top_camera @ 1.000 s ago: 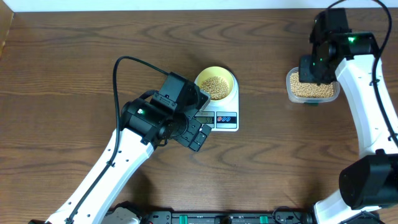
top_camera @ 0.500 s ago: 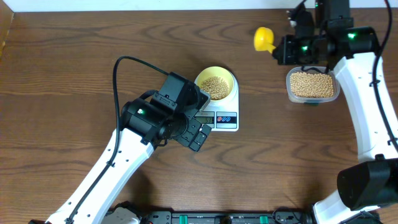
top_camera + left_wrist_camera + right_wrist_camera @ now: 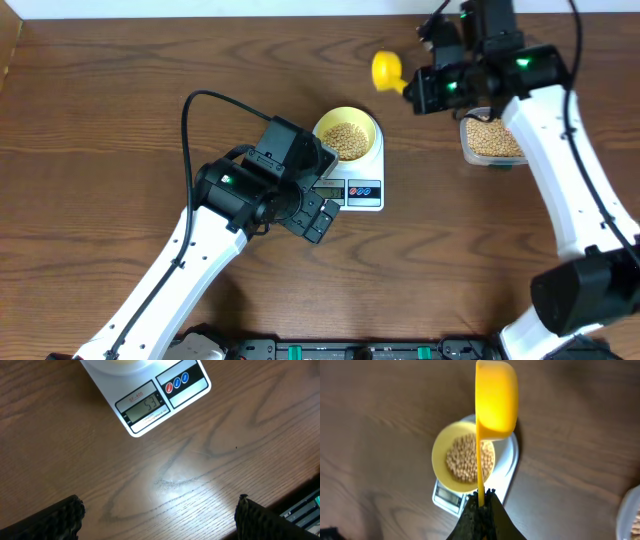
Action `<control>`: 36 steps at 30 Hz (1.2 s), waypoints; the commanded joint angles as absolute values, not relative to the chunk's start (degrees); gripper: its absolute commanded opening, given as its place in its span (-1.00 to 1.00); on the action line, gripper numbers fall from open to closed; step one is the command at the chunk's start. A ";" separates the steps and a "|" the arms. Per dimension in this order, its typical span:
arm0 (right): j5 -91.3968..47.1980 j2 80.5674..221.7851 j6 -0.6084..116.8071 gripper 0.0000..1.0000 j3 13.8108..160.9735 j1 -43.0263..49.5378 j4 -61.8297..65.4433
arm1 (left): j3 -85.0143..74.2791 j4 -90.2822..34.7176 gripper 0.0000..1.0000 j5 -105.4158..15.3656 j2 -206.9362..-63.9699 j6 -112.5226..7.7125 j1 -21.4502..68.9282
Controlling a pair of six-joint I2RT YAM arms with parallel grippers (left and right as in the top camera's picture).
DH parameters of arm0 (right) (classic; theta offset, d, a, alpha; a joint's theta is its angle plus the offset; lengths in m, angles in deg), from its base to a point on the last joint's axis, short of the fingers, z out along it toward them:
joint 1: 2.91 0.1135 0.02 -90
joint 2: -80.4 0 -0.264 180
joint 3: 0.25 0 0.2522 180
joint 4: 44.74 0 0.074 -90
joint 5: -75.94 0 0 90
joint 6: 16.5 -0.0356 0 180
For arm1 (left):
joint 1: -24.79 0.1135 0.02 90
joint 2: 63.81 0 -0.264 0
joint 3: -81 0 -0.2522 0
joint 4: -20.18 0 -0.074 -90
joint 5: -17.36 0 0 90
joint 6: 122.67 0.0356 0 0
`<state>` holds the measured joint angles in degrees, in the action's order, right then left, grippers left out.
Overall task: Scoop item into bowl and weigh 50g on scale
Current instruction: 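Lift the filled scoop with the right gripper over the yellow bowl, then tilt the scoop with the right gripper to pour soybeans into the bowl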
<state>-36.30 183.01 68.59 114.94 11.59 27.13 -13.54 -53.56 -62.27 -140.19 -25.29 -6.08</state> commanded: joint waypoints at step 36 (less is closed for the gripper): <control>-24.89 186.92 87.15 -0.98 115.88 21.34 34.80 | -12.80 -53.69 0.97 -62.42 -139.73 -25.18 -6.15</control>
